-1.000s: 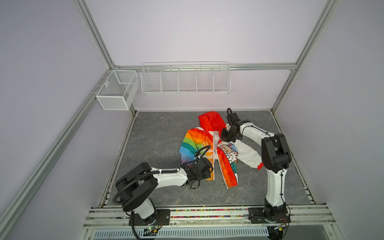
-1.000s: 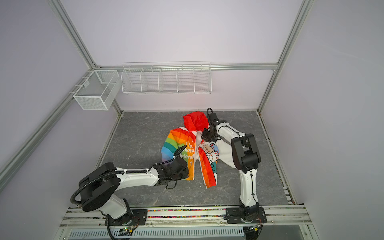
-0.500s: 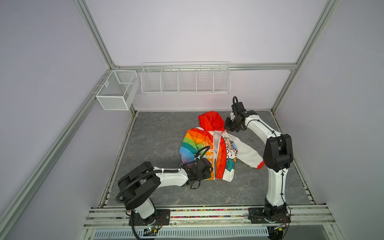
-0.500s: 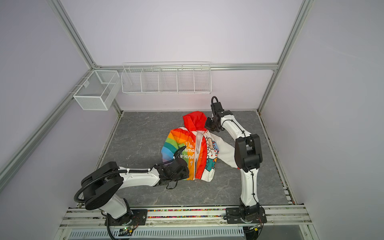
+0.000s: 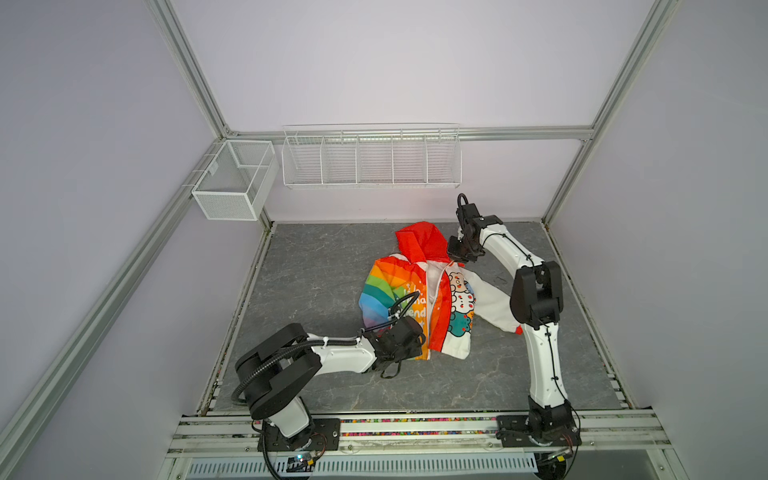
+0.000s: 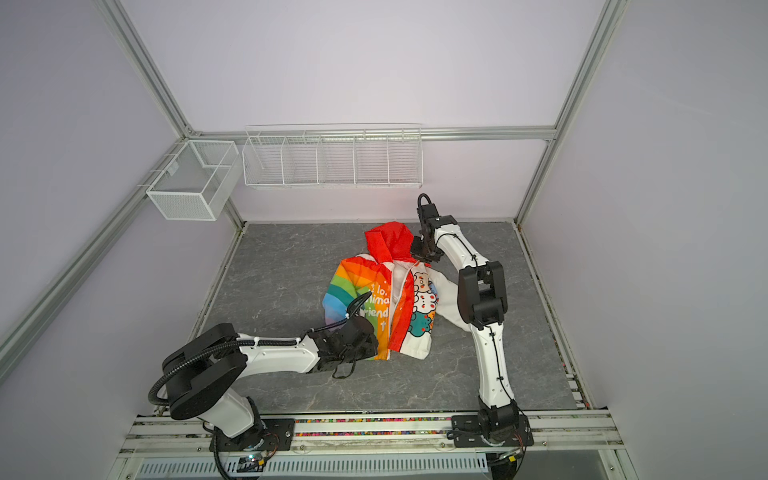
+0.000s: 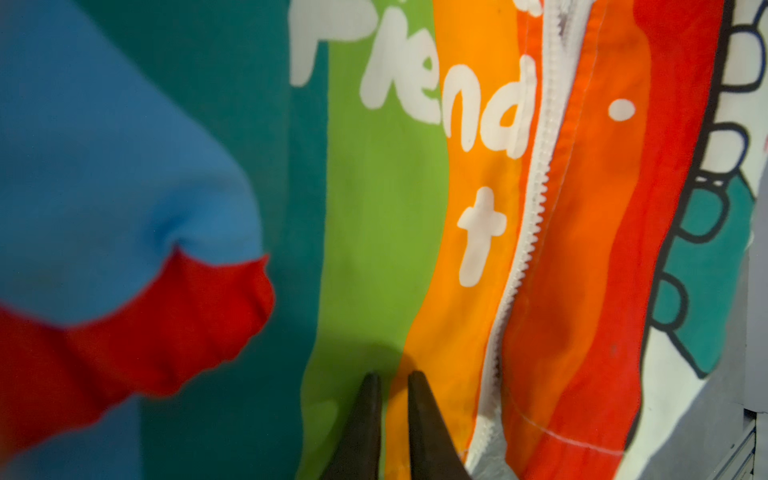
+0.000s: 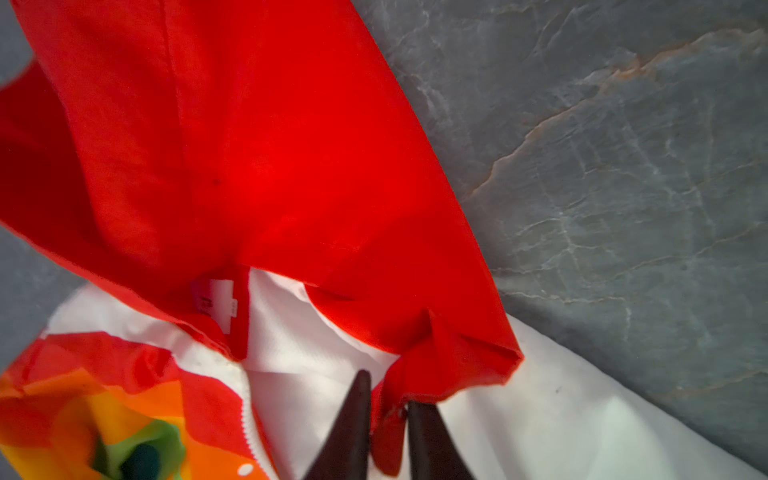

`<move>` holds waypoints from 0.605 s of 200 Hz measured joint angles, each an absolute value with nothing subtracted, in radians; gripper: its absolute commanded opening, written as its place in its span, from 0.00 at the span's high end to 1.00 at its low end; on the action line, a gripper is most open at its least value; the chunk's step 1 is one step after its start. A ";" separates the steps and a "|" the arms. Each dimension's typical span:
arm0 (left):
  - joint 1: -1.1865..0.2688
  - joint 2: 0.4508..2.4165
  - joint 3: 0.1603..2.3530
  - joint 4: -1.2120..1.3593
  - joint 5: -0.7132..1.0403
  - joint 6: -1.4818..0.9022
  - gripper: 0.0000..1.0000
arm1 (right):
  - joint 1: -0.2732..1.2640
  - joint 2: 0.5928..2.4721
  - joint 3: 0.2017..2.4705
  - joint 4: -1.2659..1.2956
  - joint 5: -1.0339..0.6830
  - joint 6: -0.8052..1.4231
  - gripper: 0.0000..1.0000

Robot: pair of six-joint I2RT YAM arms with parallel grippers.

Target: Zip up the jacket

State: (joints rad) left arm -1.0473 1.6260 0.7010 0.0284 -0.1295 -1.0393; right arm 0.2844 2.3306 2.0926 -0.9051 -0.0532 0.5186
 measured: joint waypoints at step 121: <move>-1.043 1.583 0.704 -0.040 -0.130 -1.027 0.79 | 0.305 1.600 1.353 -0.752 -0.061 0.471 0.28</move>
